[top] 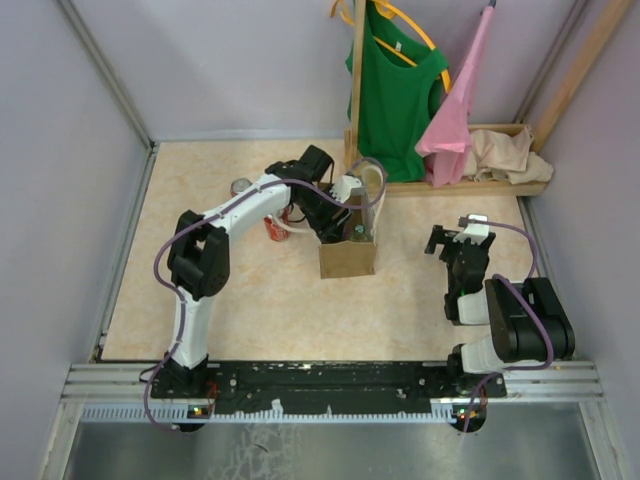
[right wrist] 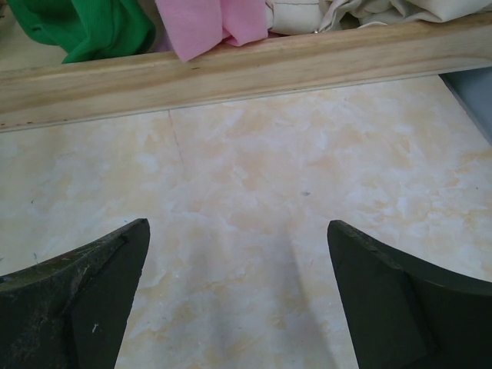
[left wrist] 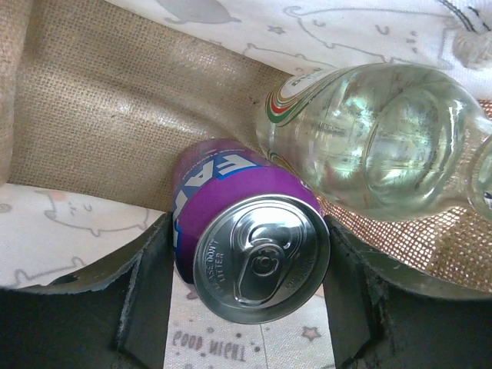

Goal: Take the beverage out of the canvas bag

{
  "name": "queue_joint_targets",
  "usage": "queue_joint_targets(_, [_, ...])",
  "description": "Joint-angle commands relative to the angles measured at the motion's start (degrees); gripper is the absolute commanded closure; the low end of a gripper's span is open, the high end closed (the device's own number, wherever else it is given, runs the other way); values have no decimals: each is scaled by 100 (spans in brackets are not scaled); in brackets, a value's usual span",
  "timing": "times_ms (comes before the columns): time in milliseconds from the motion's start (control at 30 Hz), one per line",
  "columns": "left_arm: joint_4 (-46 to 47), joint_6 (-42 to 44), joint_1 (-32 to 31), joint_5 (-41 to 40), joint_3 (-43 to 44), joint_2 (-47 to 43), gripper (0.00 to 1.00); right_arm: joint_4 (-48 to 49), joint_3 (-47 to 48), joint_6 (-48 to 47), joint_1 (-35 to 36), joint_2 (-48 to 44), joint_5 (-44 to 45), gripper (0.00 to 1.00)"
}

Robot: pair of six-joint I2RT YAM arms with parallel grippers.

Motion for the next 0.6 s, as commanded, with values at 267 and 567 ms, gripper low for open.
queue_joint_targets(267, [743,-192,5,-288,790,-338,100,298,118,4,-11,3,17,1])
queue_joint_targets(567, [923,-448,68,-528,1831,-374,100,294,116,7,-12,3,22,1])
